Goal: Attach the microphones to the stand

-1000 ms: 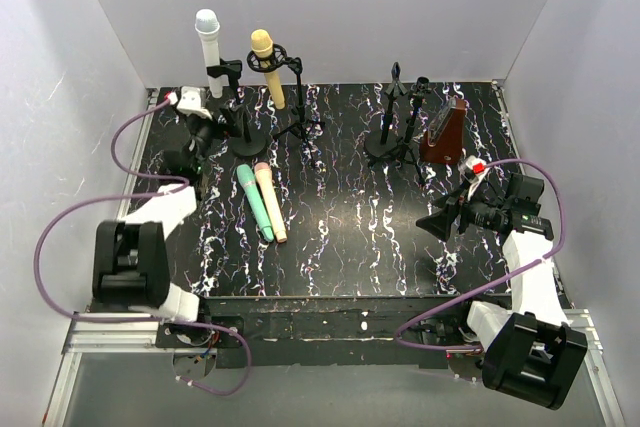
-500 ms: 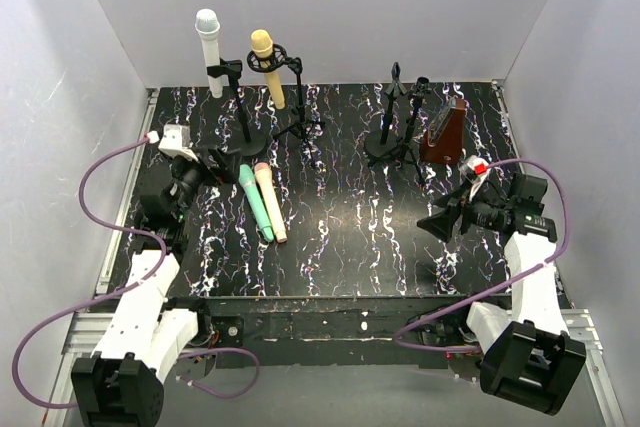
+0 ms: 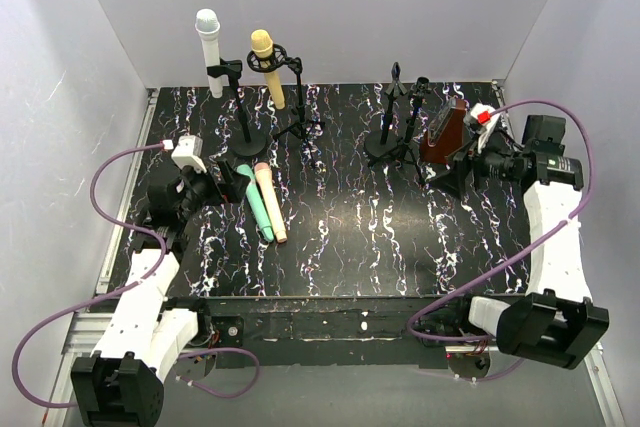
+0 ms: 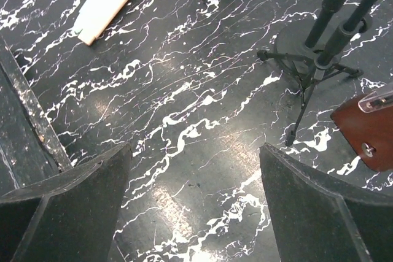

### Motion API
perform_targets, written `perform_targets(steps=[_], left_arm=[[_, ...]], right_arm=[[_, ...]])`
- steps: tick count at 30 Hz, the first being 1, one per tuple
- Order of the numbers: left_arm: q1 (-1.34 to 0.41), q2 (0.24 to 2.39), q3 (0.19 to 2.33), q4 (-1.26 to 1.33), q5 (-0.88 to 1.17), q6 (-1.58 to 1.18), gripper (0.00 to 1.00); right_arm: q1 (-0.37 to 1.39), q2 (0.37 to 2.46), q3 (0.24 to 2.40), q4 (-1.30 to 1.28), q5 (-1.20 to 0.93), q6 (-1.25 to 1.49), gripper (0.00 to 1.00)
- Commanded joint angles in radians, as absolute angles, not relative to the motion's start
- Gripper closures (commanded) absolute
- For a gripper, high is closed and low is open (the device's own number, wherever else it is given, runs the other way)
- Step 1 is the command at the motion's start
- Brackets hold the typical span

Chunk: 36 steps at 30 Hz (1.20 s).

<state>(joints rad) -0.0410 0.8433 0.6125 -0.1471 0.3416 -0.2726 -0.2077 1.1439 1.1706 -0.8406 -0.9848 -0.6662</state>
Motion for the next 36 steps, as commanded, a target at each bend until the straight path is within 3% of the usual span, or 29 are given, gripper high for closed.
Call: perform_targets(steps=[1, 7, 10, 20, 24, 25, 28, 36], left_arm=[[-0.035, 0.810, 0.661, -0.179, 0.316, -0.259, 0.02], [-0.037, 0.804, 0.667, -0.204, 0.279, -0.249, 0.02], [-0.035, 0.802, 0.672, -0.215, 0.270, -0.245, 0.02], [-0.037, 0.761, 0.666, -0.212, 0.242, -0.239, 0.02], [-0.037, 0.762, 0.675, -0.221, 0.244, -0.232, 0.02], [-0.035, 0.756, 0.675, -0.218, 0.244, -0.230, 0.02], [-0.035, 0.739, 0.667, -0.213, 0.242, -0.229, 0.02], [-0.037, 0.749, 0.670, -0.212, 0.247, -0.227, 0.02]], right_arm=[[-0.175, 1.187, 1.255, -0.937, -0.983, -0.773, 0.09], [-0.160, 1.262, 1.247, -0.927, -1.155, -0.874, 0.10], [-0.098, 1.287, 1.258, -0.882, -1.062, -0.858, 0.11], [0.032, 1.190, 1.060, -0.283, -0.730, -0.395, 0.10], [0.073, 1.177, 1.023, -0.193, -0.649, -0.319, 0.10], [0.090, 1.178, 1.017, -0.166, -0.599, -0.299, 0.06], [0.152, 1.189, 1.019, -0.124, -0.395, -0.212, 0.04], [0.176, 1.210, 0.971, 0.050, -0.282, -0.097, 0.04]])
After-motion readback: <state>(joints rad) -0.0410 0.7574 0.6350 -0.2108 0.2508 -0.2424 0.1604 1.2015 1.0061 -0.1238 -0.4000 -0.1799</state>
